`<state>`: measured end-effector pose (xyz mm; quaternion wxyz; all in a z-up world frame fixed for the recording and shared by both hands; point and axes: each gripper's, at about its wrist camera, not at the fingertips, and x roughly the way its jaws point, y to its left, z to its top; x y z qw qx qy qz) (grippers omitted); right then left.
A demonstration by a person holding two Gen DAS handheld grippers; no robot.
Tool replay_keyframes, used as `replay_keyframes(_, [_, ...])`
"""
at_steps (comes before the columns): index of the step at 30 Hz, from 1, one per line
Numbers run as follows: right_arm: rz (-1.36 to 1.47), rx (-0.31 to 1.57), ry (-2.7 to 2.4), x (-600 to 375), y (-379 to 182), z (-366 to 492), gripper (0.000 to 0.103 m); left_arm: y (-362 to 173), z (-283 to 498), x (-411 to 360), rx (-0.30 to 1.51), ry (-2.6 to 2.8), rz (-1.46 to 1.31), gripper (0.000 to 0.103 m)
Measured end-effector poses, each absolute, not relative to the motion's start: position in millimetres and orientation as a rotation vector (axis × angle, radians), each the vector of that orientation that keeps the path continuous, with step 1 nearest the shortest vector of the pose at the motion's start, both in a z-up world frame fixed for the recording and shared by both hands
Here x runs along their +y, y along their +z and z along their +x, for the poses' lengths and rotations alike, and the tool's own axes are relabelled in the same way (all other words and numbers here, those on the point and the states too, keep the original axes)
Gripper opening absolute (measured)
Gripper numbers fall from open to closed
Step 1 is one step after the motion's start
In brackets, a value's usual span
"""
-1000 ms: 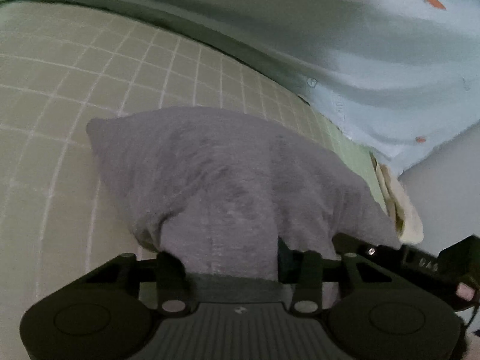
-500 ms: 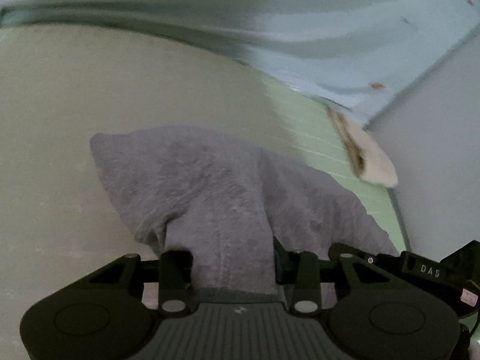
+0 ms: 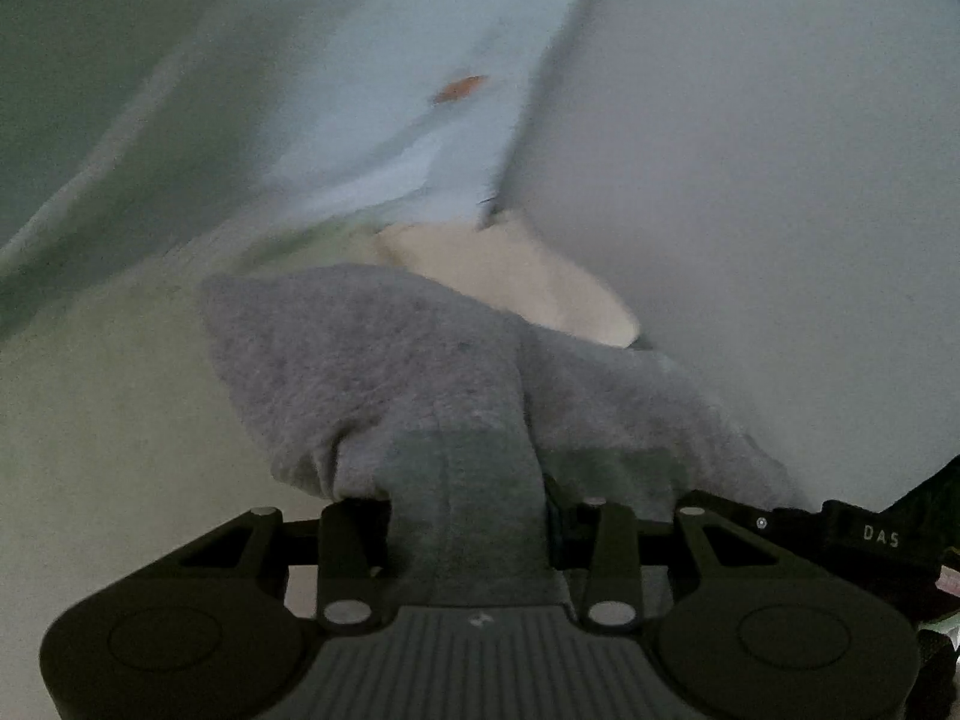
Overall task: Fold clothes
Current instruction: 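Lift the folded hoodie with both grippers and carry it toward the wall corner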
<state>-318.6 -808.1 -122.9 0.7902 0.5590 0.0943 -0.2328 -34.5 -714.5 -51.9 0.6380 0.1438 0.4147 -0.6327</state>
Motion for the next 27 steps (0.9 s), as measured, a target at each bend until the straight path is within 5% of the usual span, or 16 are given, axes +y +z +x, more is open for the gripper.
replay_keyframes(8, [1.139, -0.011, -0.617, -892.3, -104.5, -313.8, 0.047, -13.0, -23.3, -872.4, 0.75, -1.673, 0.447, 0.041])
replay_keyframes(10, [1.116, -0.029, -0.648, -911.2, -109.7, -305.9, 0.048, -12.7, -19.1, -910.8, 0.657, -1.669, 0.464, 0.051])
replay_keyframes(12, [1.136, 0.007, -0.692, -932.6, -129.9, -293.0, 0.054, -24.8, -14.5, -939.9, 0.556, -1.594, 0.464, 0.088])
replay_keyframes(13, [1.145, 0.025, -0.714, -943.3, -140.0, -286.6, 0.061, -34.0, -12.0, -954.1, 0.508, -1.54, 0.463, 0.095])
replay_keyframes(17, [1.102, 0.242, -0.858, -959.2, -180.8, -255.9, 0.073, -89.7, 3.5, -978.6, 0.607, -1.376, 0.455, 0.096])
replay_keyframes(19, [1.093, 0.27, -0.883, -954.2, -192.3, -252.8, 0.089, -119.2, 9.1, -976.7, 0.703, -1.326, 0.468, 0.096])
replay_keyframes(22, [1.088, 0.301, -0.888, -950.8, -197.7, -251.8, 0.099, -152.4, 11.3, -964.9, 0.777, -1.27, 0.514, 0.096])
replay_keyframes(27, [1.023, 0.367, -0.906, -950.3, -195.2, -248.4, 0.103, -159.2, 13.5, -933.9, 0.836, -1.228, 0.424, 0.101])
